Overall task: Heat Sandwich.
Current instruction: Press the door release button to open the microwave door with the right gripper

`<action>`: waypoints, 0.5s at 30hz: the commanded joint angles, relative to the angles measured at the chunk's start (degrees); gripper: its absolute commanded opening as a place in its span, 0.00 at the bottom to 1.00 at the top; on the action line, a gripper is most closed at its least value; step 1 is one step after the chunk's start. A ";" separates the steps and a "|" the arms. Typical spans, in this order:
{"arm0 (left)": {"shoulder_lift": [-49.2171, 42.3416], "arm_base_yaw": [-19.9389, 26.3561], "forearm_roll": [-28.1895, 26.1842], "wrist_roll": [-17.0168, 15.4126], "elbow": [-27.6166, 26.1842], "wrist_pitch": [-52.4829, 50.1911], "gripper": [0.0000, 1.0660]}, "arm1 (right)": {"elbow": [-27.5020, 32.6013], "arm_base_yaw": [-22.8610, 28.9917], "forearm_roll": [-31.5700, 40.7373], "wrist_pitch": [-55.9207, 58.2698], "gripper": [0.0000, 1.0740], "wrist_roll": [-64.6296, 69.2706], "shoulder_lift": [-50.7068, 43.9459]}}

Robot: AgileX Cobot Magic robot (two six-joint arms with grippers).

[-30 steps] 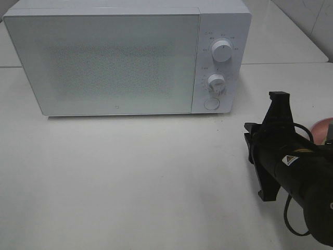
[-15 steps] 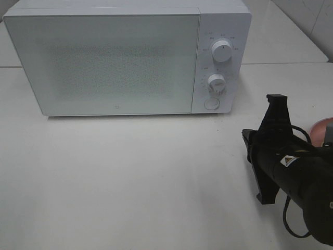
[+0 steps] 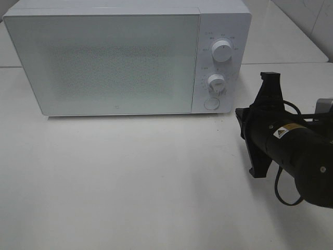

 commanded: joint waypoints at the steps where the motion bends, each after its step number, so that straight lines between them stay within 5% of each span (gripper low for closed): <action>1: -1.32 0.06 -0.63 -0.57 0.11 -0.74 0.92 | -1.43 -1.26 -2.12 0.69 0.00 -1.09 1.55; 15: -1.32 0.06 -0.63 -0.57 0.11 -0.74 0.92 | -8.94 -4.70 -5.61 2.01 0.00 1.49 11.17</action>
